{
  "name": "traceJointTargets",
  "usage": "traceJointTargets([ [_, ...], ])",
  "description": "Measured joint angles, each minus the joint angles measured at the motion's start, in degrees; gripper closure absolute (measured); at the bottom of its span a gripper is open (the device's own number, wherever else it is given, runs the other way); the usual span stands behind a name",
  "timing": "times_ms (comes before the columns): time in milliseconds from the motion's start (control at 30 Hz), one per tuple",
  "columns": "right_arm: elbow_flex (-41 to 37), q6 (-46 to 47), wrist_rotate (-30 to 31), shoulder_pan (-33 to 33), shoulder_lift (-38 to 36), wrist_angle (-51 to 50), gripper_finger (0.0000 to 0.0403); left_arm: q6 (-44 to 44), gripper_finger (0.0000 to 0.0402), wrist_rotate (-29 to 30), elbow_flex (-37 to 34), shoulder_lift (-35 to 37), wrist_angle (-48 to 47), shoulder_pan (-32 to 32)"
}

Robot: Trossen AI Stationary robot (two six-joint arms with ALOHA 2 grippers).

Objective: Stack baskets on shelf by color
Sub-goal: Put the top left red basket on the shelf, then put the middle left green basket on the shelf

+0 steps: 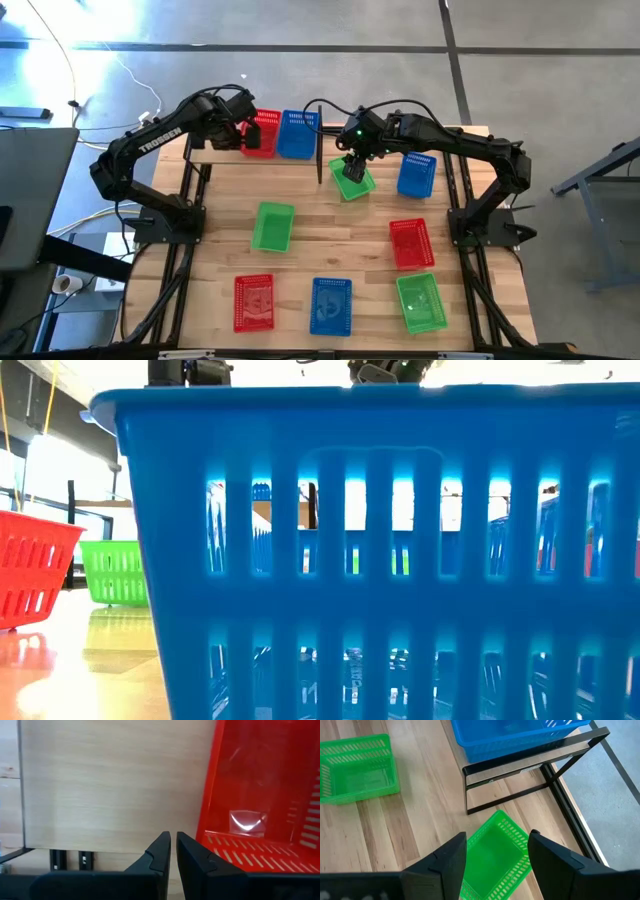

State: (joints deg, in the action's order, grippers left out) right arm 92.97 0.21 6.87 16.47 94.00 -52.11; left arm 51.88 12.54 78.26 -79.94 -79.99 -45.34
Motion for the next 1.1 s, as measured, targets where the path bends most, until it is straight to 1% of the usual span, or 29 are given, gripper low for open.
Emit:
traceJointTargets([
  [167,0.0,0.0,0.0,0.0,0.0,0.1,0.0208,-0.1,0.0378,0.1,0.0,0.0,0.0,0.0],
  [433,0.0,0.0,0.0,0.0,0.0,0.0,0.0208,-3.6,0.0378,0.9,0.4,0.8,-0.2,0.0],
  [567,0.0,2.9,-0.5,0.0,0.0,-0.1,0.0208,-4.6,0.0378,0.9,2.4,2.4,-0.3,0.6],
  [800,0.0,8.1,-1.1,0.0,0.0,-2.1,0.0208,-6.5,0.0378,0.9,5.3,5.5,-0.3,4.5],
  [1100,0.0,17.8,-1.5,0.0,0.0,-4.4,0.0208,-9.1,0.0378,-0.5,5.6,9.2,-0.2,11.8],
])
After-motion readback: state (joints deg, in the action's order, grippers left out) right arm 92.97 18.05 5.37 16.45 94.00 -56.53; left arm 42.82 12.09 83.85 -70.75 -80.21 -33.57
